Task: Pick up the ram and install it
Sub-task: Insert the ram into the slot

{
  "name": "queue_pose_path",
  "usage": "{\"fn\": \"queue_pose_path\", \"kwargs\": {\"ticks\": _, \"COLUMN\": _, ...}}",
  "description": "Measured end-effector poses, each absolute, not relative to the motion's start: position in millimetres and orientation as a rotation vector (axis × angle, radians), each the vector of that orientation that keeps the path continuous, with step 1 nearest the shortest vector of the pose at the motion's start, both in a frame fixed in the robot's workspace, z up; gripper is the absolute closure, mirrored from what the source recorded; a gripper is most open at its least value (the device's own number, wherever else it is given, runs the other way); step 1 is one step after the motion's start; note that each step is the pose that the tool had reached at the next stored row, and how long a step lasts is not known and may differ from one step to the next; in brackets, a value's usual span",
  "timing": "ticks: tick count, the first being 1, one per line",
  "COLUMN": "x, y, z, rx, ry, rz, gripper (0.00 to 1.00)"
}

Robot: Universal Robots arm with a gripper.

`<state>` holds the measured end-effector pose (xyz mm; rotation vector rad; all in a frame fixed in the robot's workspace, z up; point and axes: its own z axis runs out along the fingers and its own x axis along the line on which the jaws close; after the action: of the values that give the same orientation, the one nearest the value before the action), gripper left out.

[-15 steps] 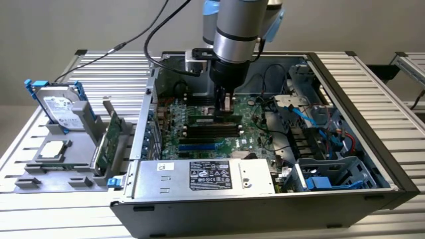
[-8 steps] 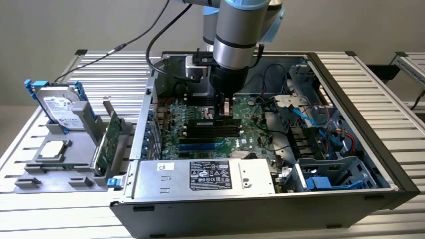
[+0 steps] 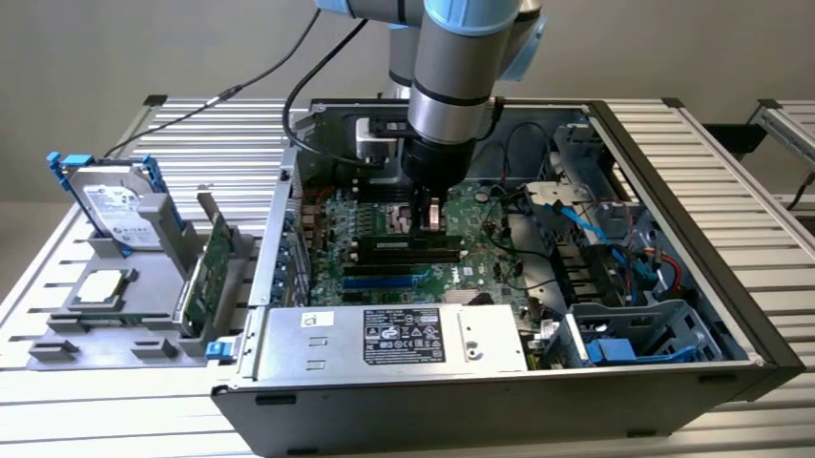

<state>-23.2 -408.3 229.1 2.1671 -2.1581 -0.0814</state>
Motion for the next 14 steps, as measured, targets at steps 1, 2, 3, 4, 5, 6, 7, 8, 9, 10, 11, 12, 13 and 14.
{"fn": "queue_pose_path", "kwargs": {"ticks": 1, "x": -23.2, "y": -408.3, "z": 229.1, "rx": 2.167, "ry": -2.158, "rz": -0.081, "gripper": 0.86}}
{"fn": "queue_pose_path", "kwargs": {"ticks": 2, "x": -23.2, "y": -408.3, "z": 229.1, "rx": 2.167, "ry": -2.158, "rz": -0.081, "gripper": 0.86}}
{"fn": "queue_pose_path", "kwargs": {"ticks": 3, "x": -23.3, "y": -408.3, "z": 229.1, "rx": 2.167, "ry": -2.158, "rz": -0.081, "gripper": 0.86}}
{"fn": "queue_pose_path", "kwargs": {"ticks": 4, "x": -23.4, "y": -408.5, "z": 229.0, "rx": 2.169, "ry": -2.157, "rz": -0.081, "gripper": 0.86}}
{"fn": "queue_pose_path", "kwargs": {"ticks": 5, "x": -23.6, "y": -408.8, "z": 228.9, "rx": 2.17, "ry": -2.156, "rz": -0.082, "gripper": 0.86}}
{"fn": "queue_pose_path", "kwargs": {"ticks": 6, "x": -24.2, "y": -409.1, "z": 229.0, "rx": 2.171, "ry": -2.155, "rz": -0.082, "gripper": 0.86}}
{"fn": "queue_pose_path", "kwargs": {"ticks": 7, "x": -24.7, "y": -409.2, "z": 229.0, "rx": 2.171, "ry": -2.155, "rz": -0.082, "gripper": 0.86}}
{"fn": "queue_pose_path", "kwargs": {"ticks": 8, "x": -25.3, "y": -409.2, "z": 229.0, "rx": 2.171, "ry": -2.155, "rz": -0.082, "gripper": 0.86}}
{"fn": "queue_pose_path", "kwargs": {"ticks": 9, "x": -25.6, "y": -409.3, "z": 229.0, "rx": 2.171, "ry": -2.155, "rz": -0.082, "gripper": 0.86}}
{"fn": "queue_pose_path", "kwargs": {"ticks": 10, "x": -25.7, "y": -409.4, "z": 229.1, "rx": 2.172, "ry": -2.155, "rz": -0.082, "gripper": 0.86}}
{"fn": "queue_pose_path", "kwargs": {"ticks": 11, "x": -25.6, "y": -409.4, "z": 229.0, "rx": 2.172, "ry": -2.155, "rz": -0.081, "gripper": 0.86}}
{"fn": "queue_pose_path", "kwargs": {"ticks": 12, "x": -25.7, "y": -409.4, "z": 228.9, "rx": 2.173, "ry": -2.155, "rz": -0.081, "gripper": 0.86}}
{"fn": "queue_pose_path", "kwargs": {"ticks": 13, "x": -25.7, "y": -409.6, "z": 228.9, "rx": 2.174, "ry": -2.154, "rz": -0.08, "gripper": 0.86}}
{"fn": "queue_pose_path", "kwargs": {"ticks": 14, "x": -25.8, "y": -409.8, "z": 228.9, "rx": 2.175, "ry": -2.154, "rz": -0.08, "gripper": 0.86}}
